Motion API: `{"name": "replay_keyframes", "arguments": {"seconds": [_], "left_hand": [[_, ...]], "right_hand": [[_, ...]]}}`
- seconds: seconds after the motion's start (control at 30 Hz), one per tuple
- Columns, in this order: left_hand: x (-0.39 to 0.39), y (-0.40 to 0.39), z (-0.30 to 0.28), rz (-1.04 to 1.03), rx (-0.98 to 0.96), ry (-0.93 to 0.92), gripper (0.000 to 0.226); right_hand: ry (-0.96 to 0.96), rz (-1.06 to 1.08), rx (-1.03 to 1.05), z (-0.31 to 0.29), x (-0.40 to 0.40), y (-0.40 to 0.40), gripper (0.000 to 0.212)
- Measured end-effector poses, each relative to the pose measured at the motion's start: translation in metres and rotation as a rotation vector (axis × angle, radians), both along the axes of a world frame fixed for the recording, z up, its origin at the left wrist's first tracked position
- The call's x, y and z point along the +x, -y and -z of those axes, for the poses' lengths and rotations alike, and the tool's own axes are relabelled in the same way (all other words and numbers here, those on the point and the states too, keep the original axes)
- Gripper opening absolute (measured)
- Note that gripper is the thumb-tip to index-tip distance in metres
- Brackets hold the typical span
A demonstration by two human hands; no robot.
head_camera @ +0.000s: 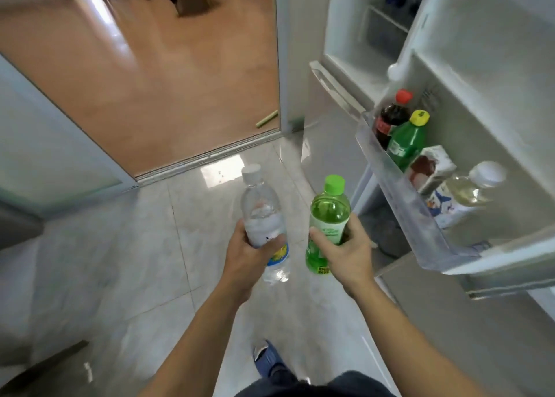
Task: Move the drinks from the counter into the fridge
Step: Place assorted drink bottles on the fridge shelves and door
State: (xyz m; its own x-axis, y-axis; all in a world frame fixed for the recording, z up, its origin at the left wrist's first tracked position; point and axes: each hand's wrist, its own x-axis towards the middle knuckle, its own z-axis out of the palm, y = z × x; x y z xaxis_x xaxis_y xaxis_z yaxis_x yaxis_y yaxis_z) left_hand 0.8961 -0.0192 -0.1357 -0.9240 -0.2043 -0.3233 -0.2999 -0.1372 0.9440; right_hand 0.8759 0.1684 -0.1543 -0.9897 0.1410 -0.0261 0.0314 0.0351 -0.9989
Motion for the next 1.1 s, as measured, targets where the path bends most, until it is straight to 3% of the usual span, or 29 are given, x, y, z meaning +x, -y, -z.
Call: {"name": "replay_keyframes", "arguments": {"seconds": [0.13, 0.7, 1.1], "left_hand": [[-0.062, 0.033, -0.007, 0.002, -0.003, -0.042, 0.051], [-0.357, 0.052, -0.021, 0.131, -0.07, -0.079, 0.054], [-0.548, 0.002, -0.039, 0.454, -0.049, -0.167, 0.057]], "right_hand": [[0.004, 0.046, 0.006, -0.005, -0.051, 0.034, 0.039], [-0.053, 0.202, -0.015, -0.017, -0.332, 0.049, 0.037], [-0.037, 0.491, 0.095, -0.038, -0.461, 0.01, 0.045]]}}
